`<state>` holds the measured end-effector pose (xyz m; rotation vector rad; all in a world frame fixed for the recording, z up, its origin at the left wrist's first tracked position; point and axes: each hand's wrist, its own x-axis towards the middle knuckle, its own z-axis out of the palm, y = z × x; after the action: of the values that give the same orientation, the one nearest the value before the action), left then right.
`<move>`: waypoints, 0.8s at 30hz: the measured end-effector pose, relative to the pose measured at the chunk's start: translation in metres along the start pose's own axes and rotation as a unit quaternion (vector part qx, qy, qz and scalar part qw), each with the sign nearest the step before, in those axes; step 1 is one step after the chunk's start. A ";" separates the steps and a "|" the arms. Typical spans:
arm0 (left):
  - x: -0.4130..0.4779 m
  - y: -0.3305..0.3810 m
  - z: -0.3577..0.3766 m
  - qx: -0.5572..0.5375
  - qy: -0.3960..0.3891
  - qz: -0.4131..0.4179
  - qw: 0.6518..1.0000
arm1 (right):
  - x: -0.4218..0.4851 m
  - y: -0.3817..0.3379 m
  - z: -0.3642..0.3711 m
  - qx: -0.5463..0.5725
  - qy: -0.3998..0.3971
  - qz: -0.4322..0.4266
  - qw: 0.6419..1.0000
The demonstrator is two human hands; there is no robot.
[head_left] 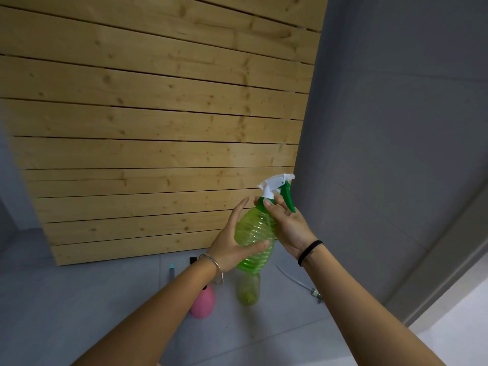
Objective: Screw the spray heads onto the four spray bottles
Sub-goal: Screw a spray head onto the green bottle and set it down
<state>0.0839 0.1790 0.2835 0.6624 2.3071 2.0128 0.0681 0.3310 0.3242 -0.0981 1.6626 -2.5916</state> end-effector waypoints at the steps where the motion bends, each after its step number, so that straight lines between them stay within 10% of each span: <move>1: 0.000 0.002 0.000 0.002 -0.001 0.008 1.000 | 0.000 0.001 0.001 0.002 0.016 -0.004 1.000; 24: 0.008 0.016 0.001 0.003 0.002 0.077 0.997 | 0.000 -0.014 0.008 0.016 -0.054 0.002 0.998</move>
<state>0.0813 0.1836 0.3010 0.8631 2.3327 2.0691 0.0690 0.3295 0.3405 -0.2285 1.5837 -2.5579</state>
